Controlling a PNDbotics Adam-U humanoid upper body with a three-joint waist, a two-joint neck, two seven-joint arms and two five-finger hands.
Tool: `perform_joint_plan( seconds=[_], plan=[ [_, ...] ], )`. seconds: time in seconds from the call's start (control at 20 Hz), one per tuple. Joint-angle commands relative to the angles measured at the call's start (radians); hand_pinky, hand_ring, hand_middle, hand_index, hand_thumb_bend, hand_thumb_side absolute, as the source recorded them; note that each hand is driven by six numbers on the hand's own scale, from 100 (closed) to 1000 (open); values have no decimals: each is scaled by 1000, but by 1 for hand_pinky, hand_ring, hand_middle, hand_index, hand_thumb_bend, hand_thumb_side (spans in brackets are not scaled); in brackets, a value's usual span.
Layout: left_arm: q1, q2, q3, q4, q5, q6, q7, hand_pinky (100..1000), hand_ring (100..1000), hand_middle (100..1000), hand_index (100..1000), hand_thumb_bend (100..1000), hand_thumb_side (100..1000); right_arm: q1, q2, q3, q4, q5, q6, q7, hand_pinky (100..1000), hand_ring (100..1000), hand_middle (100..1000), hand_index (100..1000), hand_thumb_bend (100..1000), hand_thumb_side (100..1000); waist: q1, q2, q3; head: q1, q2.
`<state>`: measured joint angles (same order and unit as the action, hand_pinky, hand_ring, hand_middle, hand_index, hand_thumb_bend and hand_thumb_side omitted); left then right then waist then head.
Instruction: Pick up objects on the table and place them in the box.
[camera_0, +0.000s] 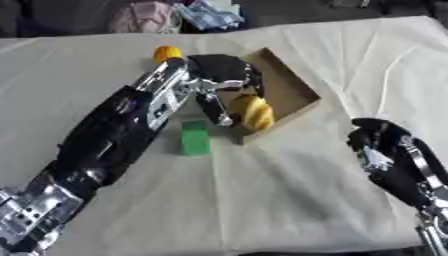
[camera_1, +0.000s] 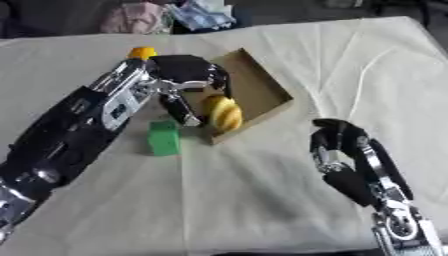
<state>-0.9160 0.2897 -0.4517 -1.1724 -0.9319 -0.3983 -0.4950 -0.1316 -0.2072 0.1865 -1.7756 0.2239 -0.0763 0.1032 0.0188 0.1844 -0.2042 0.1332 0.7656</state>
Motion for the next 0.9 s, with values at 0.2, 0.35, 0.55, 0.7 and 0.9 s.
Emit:
perform_joint_plan(
  seconds=[0.2,0.35,0.55,0.7,0.9],
  plan=[
    [-19,23,11,-26,-18,-3,-32,770,745,784,841,419,130,-6,-7,-2,-10,-6,-2,0,650,637,594,783,100,518,-10,-16,0,0,4],
    [-23,38,14,-46,-9,1,-38,771,744,777,834,417,124,-7,-7,-3,-10,-6,-2,-1,650,637,594,783,100,517,-10,-18,0,-1,4],
    [-32,86,25,-105,39,15,-64,762,715,750,812,397,120,-5,-8,-6,-9,-5,-1,-3,650,637,594,783,100,516,-10,-20,6,-6,4],
    [-38,141,30,-162,113,35,-124,759,709,747,810,385,132,-3,-10,-10,-9,-3,0,-7,650,637,594,783,100,517,-7,-21,12,-11,4],
    [-31,212,31,-229,206,67,-225,763,713,749,814,397,160,-3,-12,-13,-9,0,0,-9,650,637,594,783,100,514,-4,-22,20,-19,4]
  ],
)
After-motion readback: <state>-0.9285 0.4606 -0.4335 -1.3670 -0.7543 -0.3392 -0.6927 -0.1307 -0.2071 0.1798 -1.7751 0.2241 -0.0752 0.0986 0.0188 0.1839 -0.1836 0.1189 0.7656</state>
